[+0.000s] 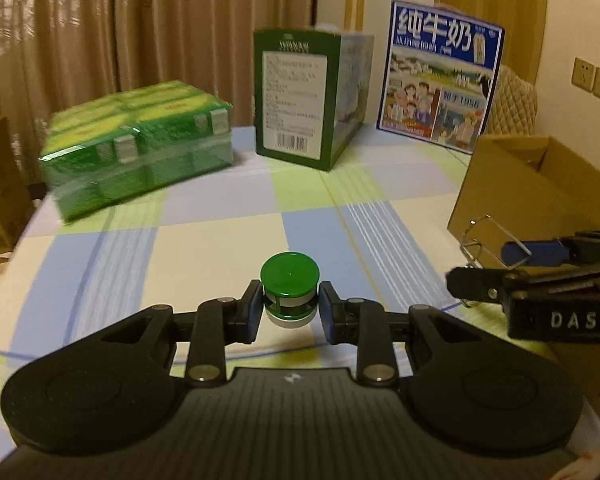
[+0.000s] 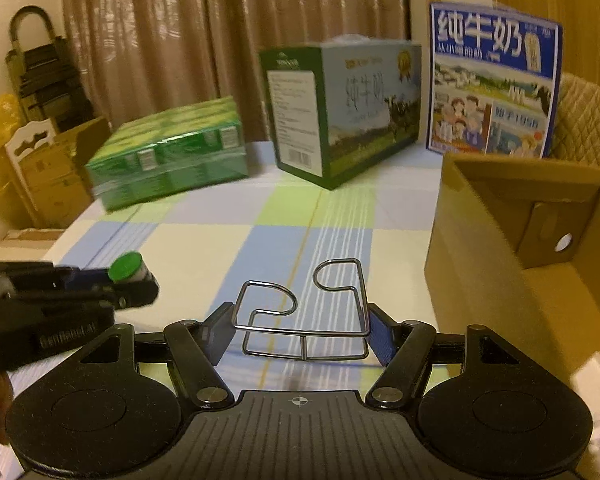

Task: Organize rigid objects
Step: 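Lift and carry the jar and wire holder over the cardboard box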

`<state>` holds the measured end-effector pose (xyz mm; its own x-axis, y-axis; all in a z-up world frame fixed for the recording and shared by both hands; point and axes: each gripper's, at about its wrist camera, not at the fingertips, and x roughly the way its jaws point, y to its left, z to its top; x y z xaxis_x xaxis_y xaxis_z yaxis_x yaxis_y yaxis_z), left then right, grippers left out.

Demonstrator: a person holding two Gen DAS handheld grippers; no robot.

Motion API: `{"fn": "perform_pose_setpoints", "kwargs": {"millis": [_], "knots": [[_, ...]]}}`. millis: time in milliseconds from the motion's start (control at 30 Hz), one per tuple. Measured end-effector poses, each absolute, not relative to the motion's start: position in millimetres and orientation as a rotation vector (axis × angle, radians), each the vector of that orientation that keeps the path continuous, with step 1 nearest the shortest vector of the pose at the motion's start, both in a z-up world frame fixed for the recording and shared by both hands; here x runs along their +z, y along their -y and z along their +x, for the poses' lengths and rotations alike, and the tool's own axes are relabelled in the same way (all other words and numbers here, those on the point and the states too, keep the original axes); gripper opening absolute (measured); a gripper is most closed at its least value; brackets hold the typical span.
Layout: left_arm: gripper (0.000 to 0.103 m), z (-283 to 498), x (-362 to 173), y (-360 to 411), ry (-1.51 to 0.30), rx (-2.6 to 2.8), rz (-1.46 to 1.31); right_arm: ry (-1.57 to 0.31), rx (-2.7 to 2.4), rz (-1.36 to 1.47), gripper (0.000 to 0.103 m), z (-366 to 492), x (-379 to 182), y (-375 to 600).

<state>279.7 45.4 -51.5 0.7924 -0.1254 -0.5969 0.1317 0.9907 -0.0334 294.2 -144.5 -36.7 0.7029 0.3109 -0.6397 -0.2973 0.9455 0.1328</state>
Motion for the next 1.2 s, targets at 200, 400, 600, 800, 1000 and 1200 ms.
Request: {"fn": "perform_pose_setpoints", "kwargs": {"millis": [200, 400, 600, 800, 1000, 1200], "knots": [[0.025, 216, -20, -36, -0.646, -0.134, -0.044, -0.676, 0.367, -0.005, 0.065, 230, -3, 155], [0.025, 156, 12, -5, -0.642, -0.179, -0.050, -0.636, 0.351, 0.019, 0.065, 162, 38, 179], [0.025, 106, 38, 34, -0.616, -0.239, -0.039, -0.599, 0.302, 0.008, 0.065, 106, 73, 213], [0.025, 78, 51, 70, -0.610, -0.303, -0.020, -0.592, 0.213, 0.007, 0.065, 67, 87, 263], [0.025, 69, 63, 114, -0.596, -0.387, 0.008, -0.594, 0.116, 0.013, 0.065, 54, 99, 317], [0.025, 69, 69, 146, -0.594, -0.428, 0.029, -0.589, 0.092, 0.035, 0.065, 49, 108, 346]]}}
